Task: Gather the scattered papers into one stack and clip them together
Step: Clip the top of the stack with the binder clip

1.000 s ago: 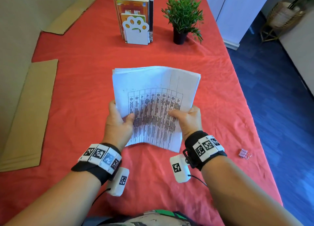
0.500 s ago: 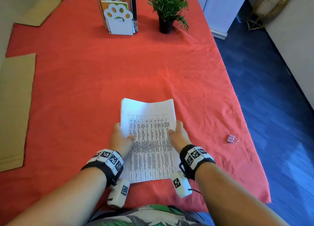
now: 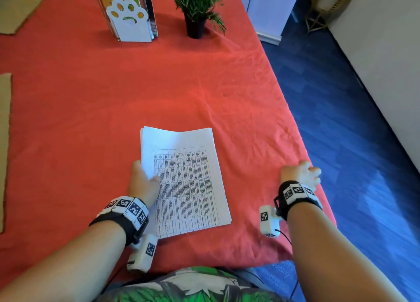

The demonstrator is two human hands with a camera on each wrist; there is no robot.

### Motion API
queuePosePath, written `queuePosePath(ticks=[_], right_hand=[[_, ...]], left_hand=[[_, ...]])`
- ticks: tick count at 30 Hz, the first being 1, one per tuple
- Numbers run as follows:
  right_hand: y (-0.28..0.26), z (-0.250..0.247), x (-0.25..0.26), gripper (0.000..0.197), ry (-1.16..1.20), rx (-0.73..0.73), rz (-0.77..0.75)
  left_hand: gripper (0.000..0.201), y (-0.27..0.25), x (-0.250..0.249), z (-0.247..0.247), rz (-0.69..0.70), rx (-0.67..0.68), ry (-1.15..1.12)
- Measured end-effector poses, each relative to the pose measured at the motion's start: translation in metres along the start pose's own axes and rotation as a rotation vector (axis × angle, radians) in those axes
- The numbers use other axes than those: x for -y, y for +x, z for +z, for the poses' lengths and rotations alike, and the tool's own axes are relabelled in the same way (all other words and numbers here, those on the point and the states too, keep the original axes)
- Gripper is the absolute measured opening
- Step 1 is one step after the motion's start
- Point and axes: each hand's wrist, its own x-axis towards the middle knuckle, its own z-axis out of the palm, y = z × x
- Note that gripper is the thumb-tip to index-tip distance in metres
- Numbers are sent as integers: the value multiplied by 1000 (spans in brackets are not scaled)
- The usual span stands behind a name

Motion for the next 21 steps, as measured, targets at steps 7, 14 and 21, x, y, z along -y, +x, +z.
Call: queuePosePath(ticks=[7, 14, 21], right_hand=[[25, 16, -3, 43, 280, 266, 45], [-26, 5, 57, 26, 337, 270, -380], [-105, 30, 123, 26, 371, 626, -709]], left_hand=[[50, 4, 4, 0, -22, 21, 12], [44, 3, 2, 0, -42, 14, -8], [48, 1, -3, -2, -103, 48, -112]])
